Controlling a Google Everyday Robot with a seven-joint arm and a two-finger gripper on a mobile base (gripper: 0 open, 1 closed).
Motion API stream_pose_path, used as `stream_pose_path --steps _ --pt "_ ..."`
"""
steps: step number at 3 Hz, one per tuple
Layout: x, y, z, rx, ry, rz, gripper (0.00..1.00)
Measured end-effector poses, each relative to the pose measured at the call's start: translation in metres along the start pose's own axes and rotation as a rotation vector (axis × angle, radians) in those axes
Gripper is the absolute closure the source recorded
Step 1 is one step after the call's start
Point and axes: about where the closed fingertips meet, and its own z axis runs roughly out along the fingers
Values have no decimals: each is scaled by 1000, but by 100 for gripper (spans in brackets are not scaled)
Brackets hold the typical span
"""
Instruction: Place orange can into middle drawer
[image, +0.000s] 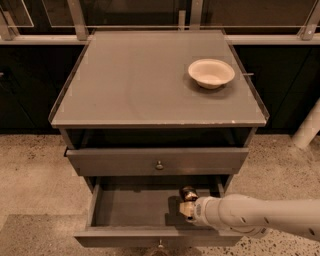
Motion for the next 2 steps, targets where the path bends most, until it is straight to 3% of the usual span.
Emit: stream_pose_path --steps 2 --pt "9 -8 16 26 13 30 100"
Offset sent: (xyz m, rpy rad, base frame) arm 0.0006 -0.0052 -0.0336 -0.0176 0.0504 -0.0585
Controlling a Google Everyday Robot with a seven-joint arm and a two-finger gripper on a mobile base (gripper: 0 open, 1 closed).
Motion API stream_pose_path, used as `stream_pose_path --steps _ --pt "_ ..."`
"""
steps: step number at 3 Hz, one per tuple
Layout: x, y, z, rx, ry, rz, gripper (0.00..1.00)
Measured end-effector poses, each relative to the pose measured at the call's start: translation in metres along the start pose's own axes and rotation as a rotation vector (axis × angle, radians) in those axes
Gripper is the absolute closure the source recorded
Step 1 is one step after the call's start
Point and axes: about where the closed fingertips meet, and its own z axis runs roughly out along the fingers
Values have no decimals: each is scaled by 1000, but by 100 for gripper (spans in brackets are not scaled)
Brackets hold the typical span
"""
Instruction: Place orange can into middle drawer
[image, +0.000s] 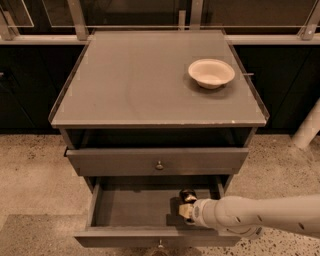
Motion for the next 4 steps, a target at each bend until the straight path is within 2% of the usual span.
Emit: stream_pose_path --steps 2,3,4 --pt "10 -11 20 24 46 35 100" --pt "10 -12 21 25 47 35 82" --pt "10 -12 21 25 47 35 59"
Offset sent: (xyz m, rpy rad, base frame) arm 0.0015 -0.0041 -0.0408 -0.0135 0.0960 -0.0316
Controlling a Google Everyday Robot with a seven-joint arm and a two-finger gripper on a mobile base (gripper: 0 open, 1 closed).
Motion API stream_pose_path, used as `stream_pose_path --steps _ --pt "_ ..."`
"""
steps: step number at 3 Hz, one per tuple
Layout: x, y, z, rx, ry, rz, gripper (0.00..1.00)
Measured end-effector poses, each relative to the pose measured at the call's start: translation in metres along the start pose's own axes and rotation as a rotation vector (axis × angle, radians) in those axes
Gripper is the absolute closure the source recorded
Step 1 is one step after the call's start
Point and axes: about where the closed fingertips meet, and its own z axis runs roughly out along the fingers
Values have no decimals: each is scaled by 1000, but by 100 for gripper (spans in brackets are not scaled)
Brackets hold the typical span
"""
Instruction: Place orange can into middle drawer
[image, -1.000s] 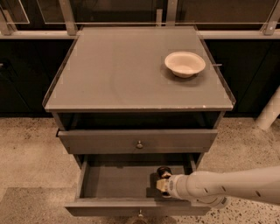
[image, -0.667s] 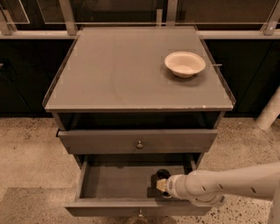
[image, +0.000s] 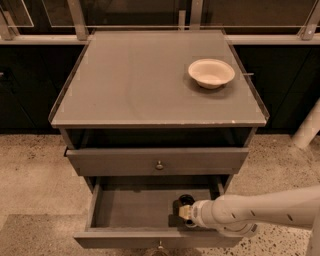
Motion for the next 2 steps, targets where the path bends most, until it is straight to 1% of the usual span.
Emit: stream_pose_path --steps 2 --pt "0 0 0 0 0 0 13"
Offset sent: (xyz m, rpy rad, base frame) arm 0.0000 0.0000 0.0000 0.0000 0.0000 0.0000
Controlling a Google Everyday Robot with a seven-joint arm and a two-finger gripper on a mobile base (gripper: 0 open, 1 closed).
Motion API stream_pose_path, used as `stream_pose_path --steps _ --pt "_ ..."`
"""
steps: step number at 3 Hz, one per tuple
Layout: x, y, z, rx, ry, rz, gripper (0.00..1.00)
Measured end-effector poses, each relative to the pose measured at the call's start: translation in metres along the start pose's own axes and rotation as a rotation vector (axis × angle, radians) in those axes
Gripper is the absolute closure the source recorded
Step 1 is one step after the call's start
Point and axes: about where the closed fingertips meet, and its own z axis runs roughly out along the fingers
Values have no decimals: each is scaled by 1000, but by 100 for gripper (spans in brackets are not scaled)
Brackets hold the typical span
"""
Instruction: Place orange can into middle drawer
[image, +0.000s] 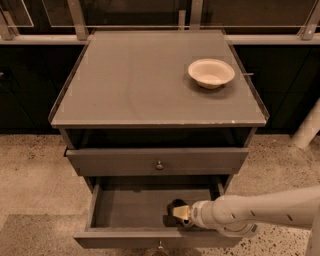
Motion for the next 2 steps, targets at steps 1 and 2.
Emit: stream_pose_path --steps 1,2 --pt "0 0 0 0 0 0 0" --pt "0 0 0 0 0 0 0"
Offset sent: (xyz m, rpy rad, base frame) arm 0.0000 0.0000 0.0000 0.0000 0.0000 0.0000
